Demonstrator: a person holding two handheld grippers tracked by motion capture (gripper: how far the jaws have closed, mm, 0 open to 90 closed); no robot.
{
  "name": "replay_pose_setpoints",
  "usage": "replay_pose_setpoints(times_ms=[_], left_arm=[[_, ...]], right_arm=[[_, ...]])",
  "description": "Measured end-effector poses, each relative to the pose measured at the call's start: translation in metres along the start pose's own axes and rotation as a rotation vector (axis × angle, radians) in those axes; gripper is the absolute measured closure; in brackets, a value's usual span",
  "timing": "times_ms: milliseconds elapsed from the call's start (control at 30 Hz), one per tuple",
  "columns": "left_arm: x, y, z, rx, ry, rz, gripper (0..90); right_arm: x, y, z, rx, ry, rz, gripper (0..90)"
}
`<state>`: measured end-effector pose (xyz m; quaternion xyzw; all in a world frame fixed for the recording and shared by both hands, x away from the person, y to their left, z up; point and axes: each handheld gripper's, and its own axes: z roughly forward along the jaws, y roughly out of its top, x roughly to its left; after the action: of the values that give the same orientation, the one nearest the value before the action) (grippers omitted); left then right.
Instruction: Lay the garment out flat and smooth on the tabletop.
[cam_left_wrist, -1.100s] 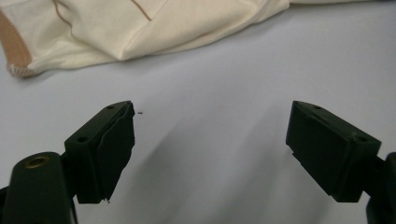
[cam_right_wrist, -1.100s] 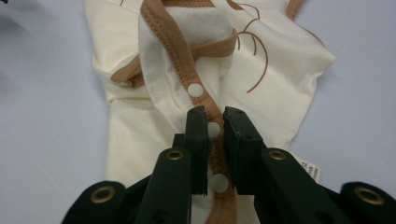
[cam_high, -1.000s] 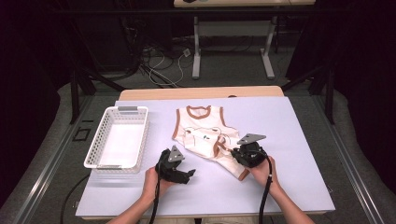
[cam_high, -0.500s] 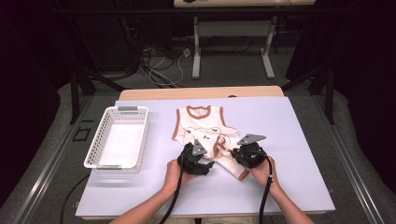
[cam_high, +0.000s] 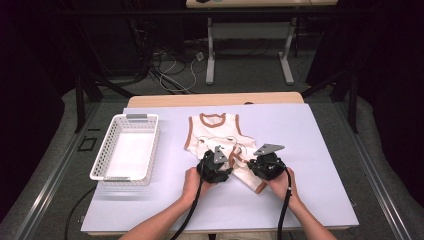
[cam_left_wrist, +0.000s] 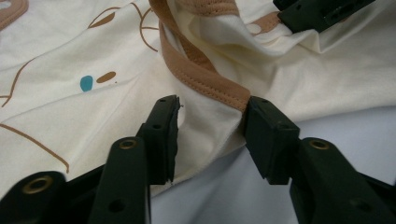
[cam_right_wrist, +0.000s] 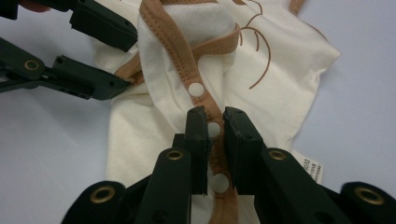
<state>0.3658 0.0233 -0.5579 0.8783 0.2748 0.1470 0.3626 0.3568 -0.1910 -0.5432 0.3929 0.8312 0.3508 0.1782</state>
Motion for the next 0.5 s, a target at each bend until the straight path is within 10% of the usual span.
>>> replay_pose_setpoints(times_ms=[233, 500], left_arm=[[0.006, -0.002, -0.002, -0.02, -0.035, -0.014, 81.9], [0.018, -0.007, -0.018, -0.066, -0.049, -0.039, 86.4]], right_arm=[[-0.001, 0.0, -0.001, -0.009, 0.0, 0.001, 79.6], [-0.001, 0.004, -0.012, -0.051, 0.019, -0.002, 79.9]])
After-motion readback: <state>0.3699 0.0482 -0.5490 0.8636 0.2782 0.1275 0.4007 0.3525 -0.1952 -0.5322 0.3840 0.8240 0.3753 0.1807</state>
